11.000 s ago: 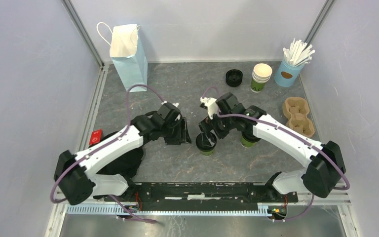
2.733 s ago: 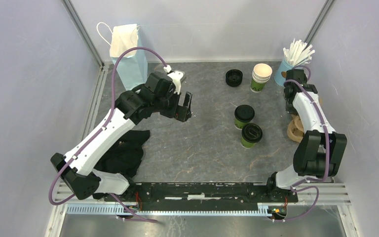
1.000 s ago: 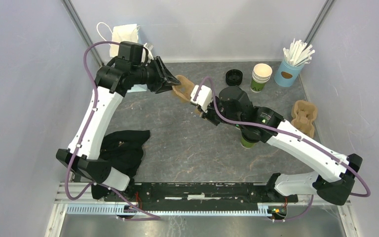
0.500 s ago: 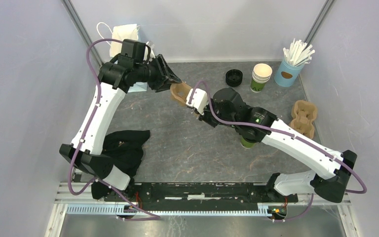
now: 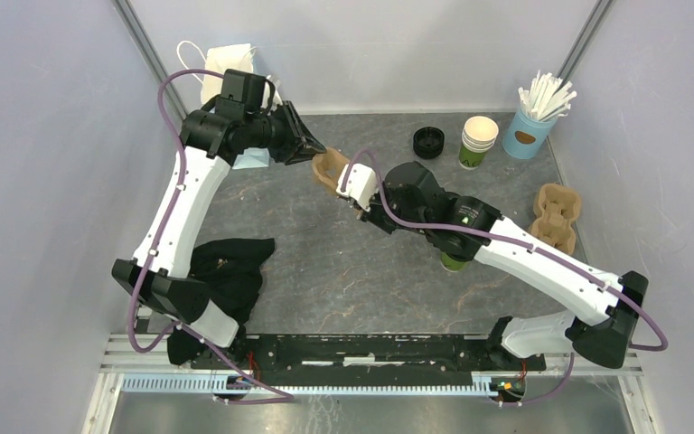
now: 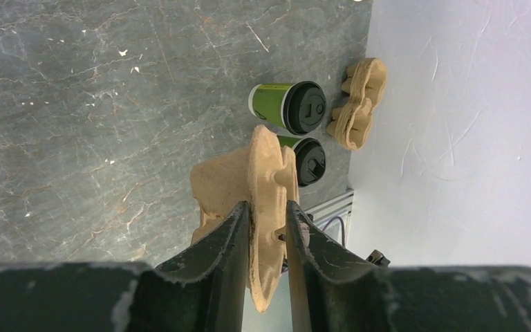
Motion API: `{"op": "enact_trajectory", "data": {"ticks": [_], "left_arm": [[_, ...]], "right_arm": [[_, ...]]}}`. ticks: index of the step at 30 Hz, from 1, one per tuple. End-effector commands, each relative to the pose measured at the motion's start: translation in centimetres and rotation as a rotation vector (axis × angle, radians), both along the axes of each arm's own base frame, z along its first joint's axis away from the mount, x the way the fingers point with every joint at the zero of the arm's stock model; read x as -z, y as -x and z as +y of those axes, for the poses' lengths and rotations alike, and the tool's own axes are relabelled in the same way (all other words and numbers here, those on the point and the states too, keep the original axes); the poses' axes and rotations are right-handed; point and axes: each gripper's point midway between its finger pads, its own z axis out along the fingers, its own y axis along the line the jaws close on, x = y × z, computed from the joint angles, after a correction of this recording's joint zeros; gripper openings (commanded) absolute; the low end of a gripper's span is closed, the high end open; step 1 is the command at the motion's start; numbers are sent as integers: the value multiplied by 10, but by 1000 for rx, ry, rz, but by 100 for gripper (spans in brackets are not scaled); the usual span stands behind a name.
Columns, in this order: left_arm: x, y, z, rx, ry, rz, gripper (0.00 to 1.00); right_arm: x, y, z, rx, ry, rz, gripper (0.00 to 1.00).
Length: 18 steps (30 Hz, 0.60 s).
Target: Pack the takeout coffee
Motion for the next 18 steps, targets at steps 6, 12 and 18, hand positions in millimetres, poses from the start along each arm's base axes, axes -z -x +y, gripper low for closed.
{"op": "enact_trajectory", "data": {"ticks": [6, 12, 18], "left_arm": [[-1, 3, 0, 69, -29, -33, 21], [-4, 3, -2, 70, -12, -34, 2], [-20, -4, 7, 13, 20, -117, 2]], "right_arm": [[-24, -7, 5, 24, -43, -54, 2], [-25, -8, 2, 58, -43, -52, 14], [-27, -9, -21, 172, -39, -12, 51]]}}
